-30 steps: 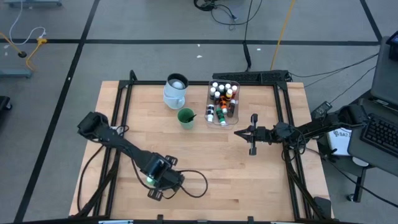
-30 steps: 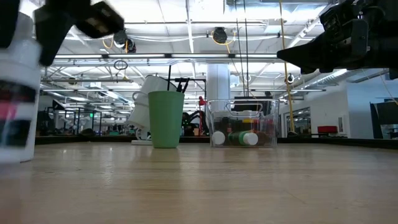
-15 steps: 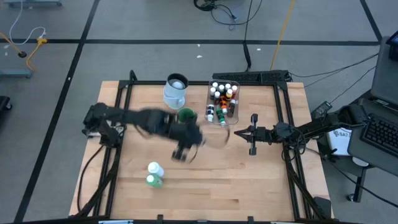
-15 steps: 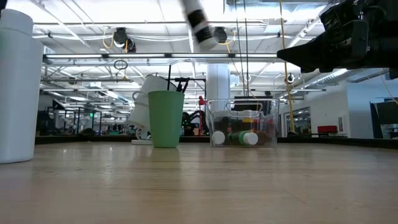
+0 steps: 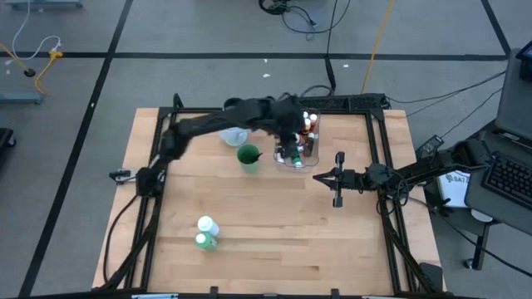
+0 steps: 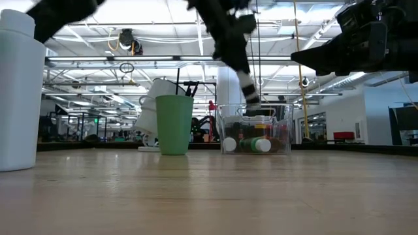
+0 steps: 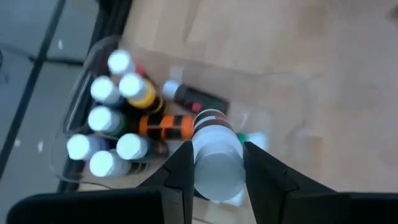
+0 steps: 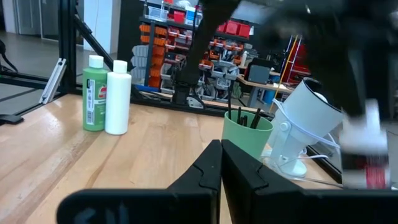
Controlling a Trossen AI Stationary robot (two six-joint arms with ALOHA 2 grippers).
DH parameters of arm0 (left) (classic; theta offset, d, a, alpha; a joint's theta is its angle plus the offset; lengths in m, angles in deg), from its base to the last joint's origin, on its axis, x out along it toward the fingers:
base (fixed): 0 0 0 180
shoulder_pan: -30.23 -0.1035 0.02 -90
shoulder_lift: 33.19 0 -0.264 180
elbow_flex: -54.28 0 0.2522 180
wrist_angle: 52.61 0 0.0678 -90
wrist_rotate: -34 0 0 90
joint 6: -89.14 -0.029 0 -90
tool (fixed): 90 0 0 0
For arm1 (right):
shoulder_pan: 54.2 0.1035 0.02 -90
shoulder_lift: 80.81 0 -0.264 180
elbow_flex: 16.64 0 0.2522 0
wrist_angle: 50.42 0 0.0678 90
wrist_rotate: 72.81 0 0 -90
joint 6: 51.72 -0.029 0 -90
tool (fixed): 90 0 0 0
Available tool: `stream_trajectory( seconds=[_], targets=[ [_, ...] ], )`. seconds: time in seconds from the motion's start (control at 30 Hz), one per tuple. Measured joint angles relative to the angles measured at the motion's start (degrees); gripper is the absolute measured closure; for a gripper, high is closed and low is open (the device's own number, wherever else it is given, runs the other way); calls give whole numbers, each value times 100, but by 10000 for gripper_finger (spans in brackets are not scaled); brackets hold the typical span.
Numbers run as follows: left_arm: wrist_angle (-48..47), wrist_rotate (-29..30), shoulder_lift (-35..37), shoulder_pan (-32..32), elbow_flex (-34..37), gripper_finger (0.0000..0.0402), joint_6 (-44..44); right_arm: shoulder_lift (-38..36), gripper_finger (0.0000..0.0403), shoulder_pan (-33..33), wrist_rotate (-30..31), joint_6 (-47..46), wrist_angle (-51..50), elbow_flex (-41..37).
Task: Pick & Place Paint Supplies
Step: Put the white paint bottle into the transparent bin
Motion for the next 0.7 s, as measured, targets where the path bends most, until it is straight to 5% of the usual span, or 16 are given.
stream_trajectory(
  seconds=[0.2,0.7],
  targets=[
    [-30,-7,-611,-327,-177,302,-211,-2,401,-2,0,131,-56,0],
    [79,333,-771,-455,102,303,-259,-2,401,-2,0,234,-77,0]
  ],
)
